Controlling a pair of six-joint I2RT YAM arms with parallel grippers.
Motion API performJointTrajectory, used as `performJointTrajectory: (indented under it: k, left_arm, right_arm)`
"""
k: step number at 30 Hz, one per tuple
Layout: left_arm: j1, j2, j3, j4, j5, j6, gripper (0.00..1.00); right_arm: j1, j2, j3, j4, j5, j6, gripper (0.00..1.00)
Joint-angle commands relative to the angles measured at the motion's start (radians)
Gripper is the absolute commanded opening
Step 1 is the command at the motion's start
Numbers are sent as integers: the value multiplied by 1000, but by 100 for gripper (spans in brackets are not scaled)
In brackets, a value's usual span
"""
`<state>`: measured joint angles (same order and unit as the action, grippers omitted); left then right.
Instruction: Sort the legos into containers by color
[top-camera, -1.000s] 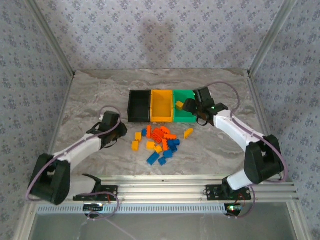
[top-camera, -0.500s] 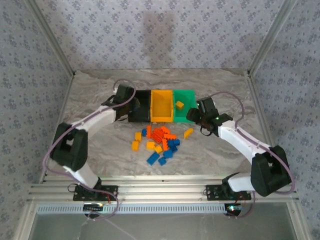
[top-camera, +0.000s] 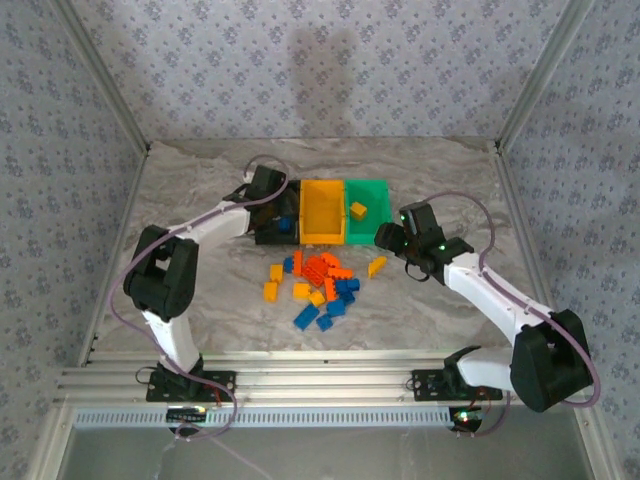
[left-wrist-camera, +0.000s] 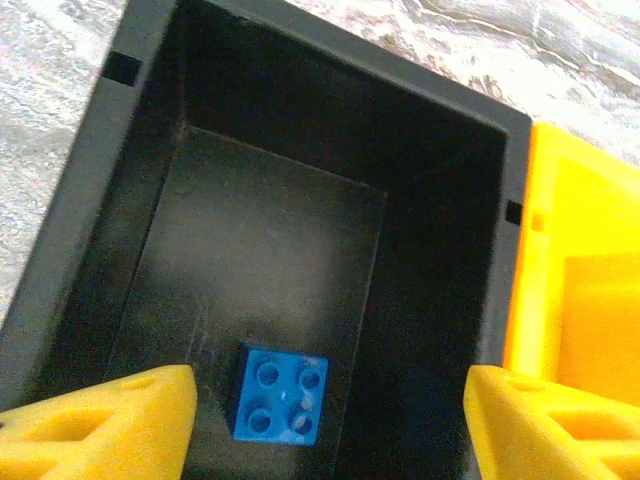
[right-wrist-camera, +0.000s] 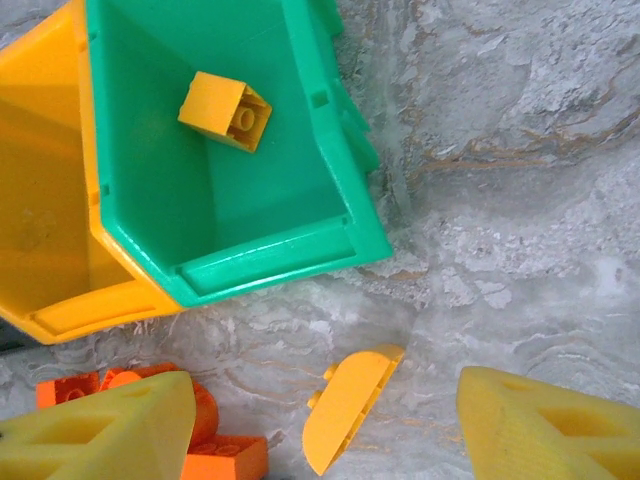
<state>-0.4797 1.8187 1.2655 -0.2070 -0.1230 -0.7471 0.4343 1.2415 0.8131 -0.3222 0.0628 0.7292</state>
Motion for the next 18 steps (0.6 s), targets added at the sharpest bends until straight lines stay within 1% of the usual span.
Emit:
performJointTrajectory:
  k: [1, 2, 3, 5, 6, 10, 11, 12, 14, 18]
  left_arm:
    - [-24, -141, -32, 27, 18, -7, 76]
    - [-33, -181, -62, 40, 27, -12, 78]
    - [-40, -221, -96, 55, 42, -17, 87]
    - [-58, -303, -164, 79, 63, -27, 96]
    - [-67, -347, -202, 87, 71, -28, 99]
    - [-107, -517, -349, 84, 68, -25, 100]
    - [-116, -564, -396, 85, 61, -22, 100]
    - [-123, -613, -439, 76, 52, -24, 100]
    - [-125, -700, -516, 57, 41, -30, 100]
    - [-125, -852, -631, -1, 7, -53, 100]
  right_arm:
    - [35, -19, -17, -32, -41, -3, 73]
    - [55, -18, -20, -35, -40, -7, 73]
    - [76, -15, -26, -33, -42, -14, 73]
    - [116, 1, -30, -25, -41, -29, 74]
    - [132, 15, -28, -21, -42, -35, 74]
    - [203, 95, -5, 55, -69, -87, 74]
    - [222, 127, 20, 67, -72, -91, 74]
    - [245, 165, 51, 68, -75, -146, 73]
    - [276, 240, 117, 56, -75, -189, 73]
    - [296, 385, 210, 52, -62, -230, 70]
